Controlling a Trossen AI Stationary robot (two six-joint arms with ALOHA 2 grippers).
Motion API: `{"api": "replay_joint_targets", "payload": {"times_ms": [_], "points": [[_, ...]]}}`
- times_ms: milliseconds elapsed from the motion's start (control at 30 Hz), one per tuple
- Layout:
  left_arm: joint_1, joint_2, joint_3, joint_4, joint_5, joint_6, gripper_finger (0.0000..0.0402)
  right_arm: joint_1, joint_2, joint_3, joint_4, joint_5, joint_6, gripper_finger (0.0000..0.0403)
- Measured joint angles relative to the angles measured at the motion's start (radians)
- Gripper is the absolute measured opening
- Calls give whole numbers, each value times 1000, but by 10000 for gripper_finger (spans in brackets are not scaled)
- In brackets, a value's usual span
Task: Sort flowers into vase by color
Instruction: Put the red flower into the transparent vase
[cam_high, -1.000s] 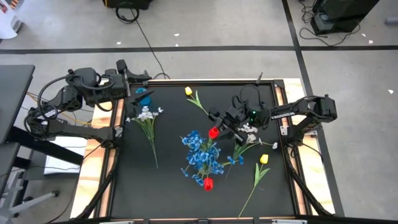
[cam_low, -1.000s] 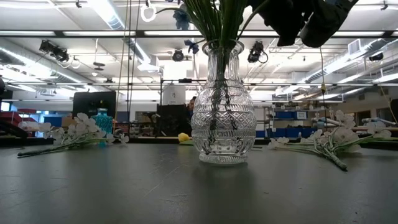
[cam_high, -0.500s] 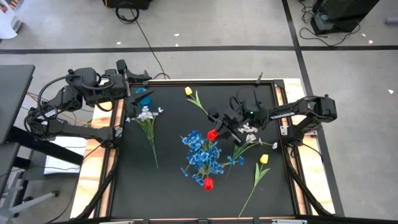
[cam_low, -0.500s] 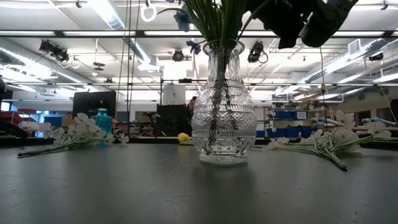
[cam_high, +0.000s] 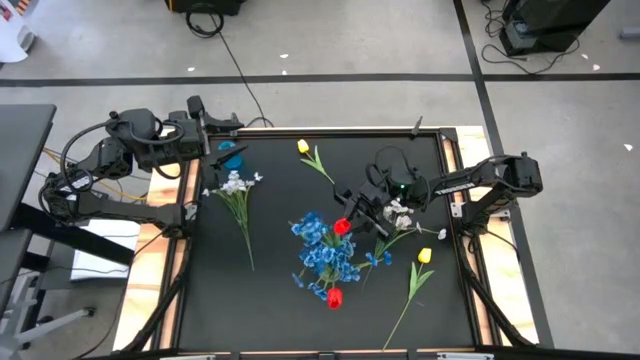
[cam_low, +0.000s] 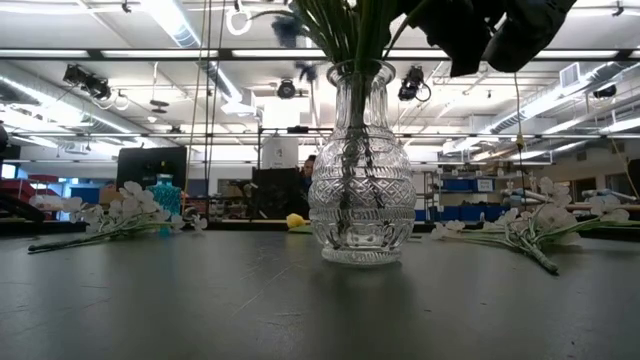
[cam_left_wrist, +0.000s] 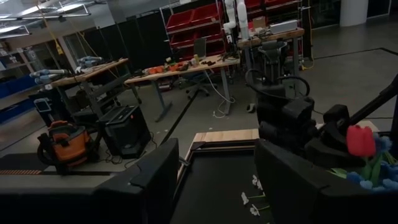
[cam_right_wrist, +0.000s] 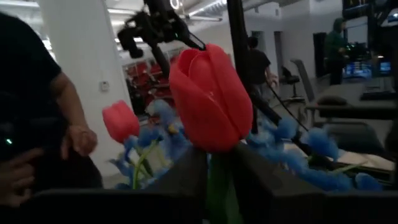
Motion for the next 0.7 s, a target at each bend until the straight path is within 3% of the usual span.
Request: {"api": "replay_joint_targets", "payload": {"times_ms": [467,700], "points": [[0,0,0,0,0,0,215,-63,0,0,197,-75,336,316],[0,0,0,0,0,0,215,-54,2,-1,156,-109,393,367]]}}
